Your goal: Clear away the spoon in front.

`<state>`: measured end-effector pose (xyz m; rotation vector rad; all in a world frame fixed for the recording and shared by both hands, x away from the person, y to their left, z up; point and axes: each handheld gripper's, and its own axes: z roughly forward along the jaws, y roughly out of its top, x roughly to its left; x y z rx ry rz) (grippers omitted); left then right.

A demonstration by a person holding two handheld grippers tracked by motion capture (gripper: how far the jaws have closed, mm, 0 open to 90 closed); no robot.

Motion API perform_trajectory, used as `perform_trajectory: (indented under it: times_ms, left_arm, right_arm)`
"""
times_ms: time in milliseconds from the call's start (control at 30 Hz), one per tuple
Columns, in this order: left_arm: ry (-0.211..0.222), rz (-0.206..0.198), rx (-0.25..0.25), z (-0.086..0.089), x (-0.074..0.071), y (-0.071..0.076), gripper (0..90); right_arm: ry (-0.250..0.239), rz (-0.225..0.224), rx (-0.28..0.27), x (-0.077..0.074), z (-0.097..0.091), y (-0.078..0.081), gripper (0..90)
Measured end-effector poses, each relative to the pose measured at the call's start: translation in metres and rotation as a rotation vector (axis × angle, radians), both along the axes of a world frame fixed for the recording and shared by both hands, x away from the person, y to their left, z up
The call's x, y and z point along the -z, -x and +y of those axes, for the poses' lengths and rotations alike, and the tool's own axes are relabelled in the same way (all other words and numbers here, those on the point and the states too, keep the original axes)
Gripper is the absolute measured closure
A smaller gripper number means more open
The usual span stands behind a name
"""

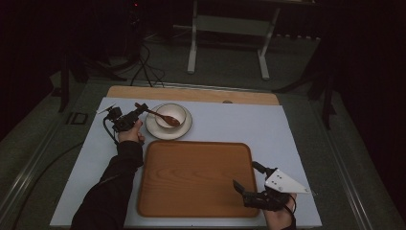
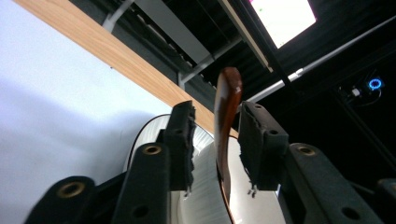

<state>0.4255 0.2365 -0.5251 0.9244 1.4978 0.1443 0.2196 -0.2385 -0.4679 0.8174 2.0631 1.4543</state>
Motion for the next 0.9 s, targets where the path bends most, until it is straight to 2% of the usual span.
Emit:
perform_trajectory:
  times_ms: [67, 100, 167, 367, 400, 467, 533, 633, 900]
  left_arm:
    - [0.003, -0.008, -0.009, -0.001, 0.000, 0.001, 73.0]
    - [0.003, -0.010, -0.009, -0.002, 0.000, 0.001, 80.1]
    - [0.010, -0.016, -0.016, -0.003, -0.003, 0.002, 82.8]
    - [-0.016, -0.046, -0.008, -0.006, -0.009, 0.002, 84.0]
    - [-0.025, -0.056, -0.019, -0.007, -0.012, 0.003, 84.0]
    - [-0.025, -0.056, -0.019, -0.007, -0.012, 0.003, 84.1]
    - [-0.046, -0.069, -0.022, -0.005, -0.018, 0.003, 84.1]
    - [-0.054, -0.079, -0.025, -0.004, -0.022, 0.004, 84.2]
    - [-0.115, -0.133, -0.005, 0.008, -0.051, 0.009, 84.5]
  right_arm:
    - [0.001, 0.001, -0.002, 0.000, 0.000, 0.000, 11.9]
    - [0.001, 0.001, -0.002, 0.000, 0.000, 0.000, 11.9]
    - [0.001, 0.002, -0.003, 0.000, 0.000, 0.000, 11.9]
    - [0.003, 0.004, -0.006, 0.001, 0.001, 0.000, 12.9]
    - [0.001, 0.003, -0.006, 0.000, 0.000, 0.000, 12.9]
    - [0.000, 0.002, -0.005, 0.000, 0.000, 0.000, 12.9]
    - [-0.004, 0.002, -0.003, 0.000, 0.000, 0.000, 12.9]
    - [-0.005, -0.001, 0.000, 0.000, -0.001, 0.000, 12.9]
    - [-0.004, 0.000, 0.000, 0.000, 0.000, 0.000, 12.9]
